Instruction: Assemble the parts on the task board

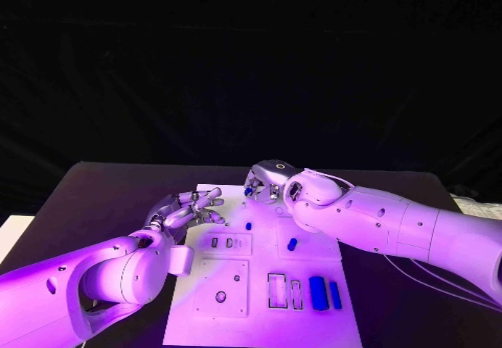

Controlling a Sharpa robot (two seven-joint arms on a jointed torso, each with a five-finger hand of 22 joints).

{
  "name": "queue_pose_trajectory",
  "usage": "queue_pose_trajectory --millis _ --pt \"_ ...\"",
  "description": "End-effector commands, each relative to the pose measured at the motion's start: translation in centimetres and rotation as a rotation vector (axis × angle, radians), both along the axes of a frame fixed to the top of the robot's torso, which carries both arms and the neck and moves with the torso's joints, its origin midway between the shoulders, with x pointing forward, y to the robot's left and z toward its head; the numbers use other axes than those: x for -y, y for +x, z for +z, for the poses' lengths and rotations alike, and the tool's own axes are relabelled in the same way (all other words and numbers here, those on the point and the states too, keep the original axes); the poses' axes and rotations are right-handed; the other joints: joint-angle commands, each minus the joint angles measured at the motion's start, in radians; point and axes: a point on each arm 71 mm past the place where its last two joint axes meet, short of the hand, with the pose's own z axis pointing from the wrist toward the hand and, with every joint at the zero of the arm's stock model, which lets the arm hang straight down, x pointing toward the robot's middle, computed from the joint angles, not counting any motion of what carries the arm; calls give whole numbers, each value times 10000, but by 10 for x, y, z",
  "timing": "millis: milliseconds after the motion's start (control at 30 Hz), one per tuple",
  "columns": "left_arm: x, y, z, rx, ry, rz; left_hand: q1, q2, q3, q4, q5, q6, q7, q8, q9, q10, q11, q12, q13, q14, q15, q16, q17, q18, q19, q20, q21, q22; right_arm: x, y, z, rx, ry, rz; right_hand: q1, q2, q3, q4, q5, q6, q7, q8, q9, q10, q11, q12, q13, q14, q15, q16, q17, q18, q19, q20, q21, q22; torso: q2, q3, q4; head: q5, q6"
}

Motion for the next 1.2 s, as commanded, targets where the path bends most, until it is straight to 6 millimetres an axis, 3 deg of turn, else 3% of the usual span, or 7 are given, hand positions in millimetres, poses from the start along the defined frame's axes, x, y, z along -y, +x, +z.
queue_pose_trajectory --millis 33,400,500,567,667,933,1200 --pt "2 0 1 15 -128 -226 -89 0 -68 9 -20 -87 11 -57 11 -59 -8 68 11 -36 3 40 17 61 -68 -21 59 14 -1 -1 -2 -30 -200 19 -19 -101 1 60 36 39 -23 16 149 -21 6 -21 2 209 14 -61 -50 -63 -64 15 68 9 8 -7 11 -26 -20" --pt "2 0 1 -2 -127 -237 -87 -2 -72 5 -20 -97 15 -59 11 -71 -5 69 12 -46 5 46 25 61 -79 -18 65 22 -1 -2 0 92 -78 -14 -74 -291 -38 131 43 -138 56 -51 110 -207 67 -54 -20 225 64 -127 -118 -51 -152 17 30 -79 22 -12 20 -41 -18" --pt "2 0 1 -7 -127 -241 -87 -2 -72 5 -20 -97 15 -59 11 -71 -5 69 12 -46 5 46 25 61 -79 -18 65 22 -1 -2 0 69 8 -49 -222 -835 -408 237 66 -1503 525 -80 -86 -1497 459 -50 -41 55 427 -544 -652 99 -935 223 -824 -1302 20 -20 21 -39 -18" --pt "2 0 1 -10 -126 -241 -87 -2 -72 5 -20 -97 15 -59 11 -71 -5 69 12 -46 5 46 25 61 -79 -18 65 22 -1 -1 0 84 58 -64 -147 -954 -714 273 78 -2410 522 -75 -85 -1993 531 -30 -38 -17 471 -670 -830 135 -1065 334 -941 -1374 19 -20 36 -50 -17" --pt "2 0 1 -15 -119 -230 -88 -3 -79 3 -21 -106 19 -59 11 -84 -1 70 13 -57 8 54 33 62 -90 -15 72 29 0 -2 1 172 164 -66 -15 -935 -987 322 91 -2593 537 -58 -50 -2230 559 17 -23 -25 487 -669 -855 149 -1091 381 -1000 -1426 18 -17 40 -50 -13" --pt "0 0 1 -24 -106 -210 -88 -3 -79 3 -21 -106 19 -59 11 -84 -1 70 13 -57 8 54 33 62 -90 -15 72 29 23 -14 11 385 696 -159 398 -678 -1004 344 246 -1956 388 87 36 -1006 334 676 113 272 337 -195 -332 166 -845 266 -833 -1391 7 -16 6 -71 12" --pt "-1 0 1 -32 -92 -186 -88 -3 -79 3 -21 -106 19 -59 11 -84 -1 70 13 -57 8 54 33 62 -90 -15 72 29 75 -34 29 -184 1495 -1225 349 -881 -1016 525 341 -1560 211 94 34 799 -62 1538 529 310 -15 -163 -314 -112 48 121 409 367 -33 -15 -121 -117 86"
